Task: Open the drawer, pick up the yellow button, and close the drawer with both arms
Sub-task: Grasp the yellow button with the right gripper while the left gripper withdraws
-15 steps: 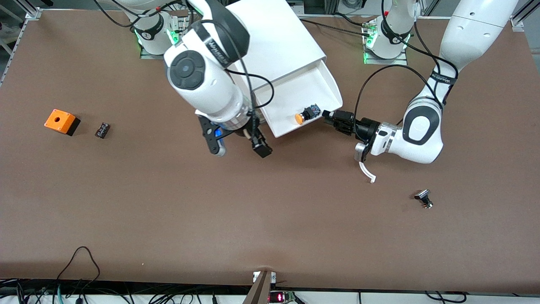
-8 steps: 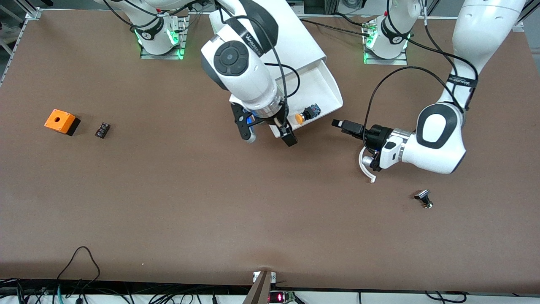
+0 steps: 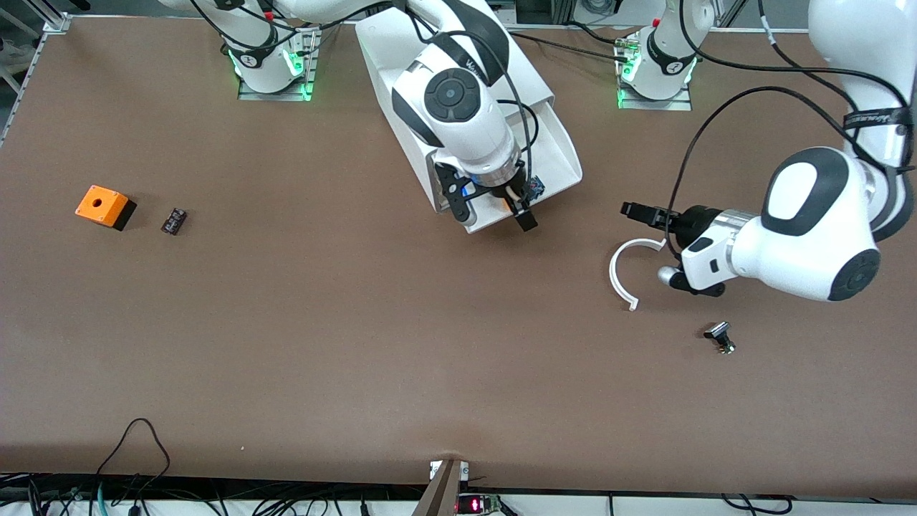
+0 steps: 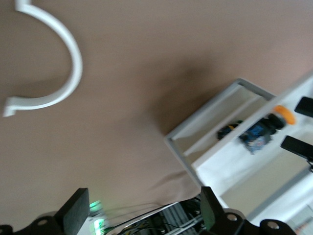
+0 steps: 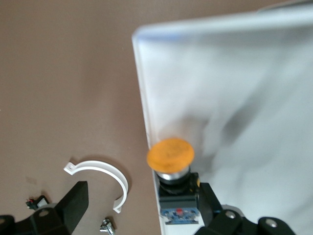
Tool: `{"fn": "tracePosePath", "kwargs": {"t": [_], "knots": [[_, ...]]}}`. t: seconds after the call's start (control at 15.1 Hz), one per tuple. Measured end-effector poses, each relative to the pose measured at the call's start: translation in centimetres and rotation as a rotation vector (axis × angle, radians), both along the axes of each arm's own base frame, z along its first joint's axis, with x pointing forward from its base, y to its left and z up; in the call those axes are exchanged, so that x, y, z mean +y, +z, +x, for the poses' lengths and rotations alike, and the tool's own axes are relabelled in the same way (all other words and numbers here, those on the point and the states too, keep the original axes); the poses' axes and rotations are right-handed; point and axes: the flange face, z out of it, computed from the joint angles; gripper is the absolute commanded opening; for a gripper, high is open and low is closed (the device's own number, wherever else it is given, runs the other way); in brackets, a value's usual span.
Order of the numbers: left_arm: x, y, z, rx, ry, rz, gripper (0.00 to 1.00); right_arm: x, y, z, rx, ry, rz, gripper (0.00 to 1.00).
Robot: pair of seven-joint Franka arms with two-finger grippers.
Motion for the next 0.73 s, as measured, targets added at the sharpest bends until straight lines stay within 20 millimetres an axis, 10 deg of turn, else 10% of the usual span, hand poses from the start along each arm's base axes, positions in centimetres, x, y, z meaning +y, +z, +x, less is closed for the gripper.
{"fn": "tracePosePath", "kwargs": {"t": [0.33,0.73], "knots": [[4.5,6.2,1.4,-0.163,-0.041,0.31,1.0,2.2,-1.2,-2.6,0.005,0.039,-0.016,0.89],[5.6,10.4,2.1,-0.271,-0.016,0.349,1.0,2.1,-1.1,-2.4,0.0,0.035,-0.015,0.07]]}}
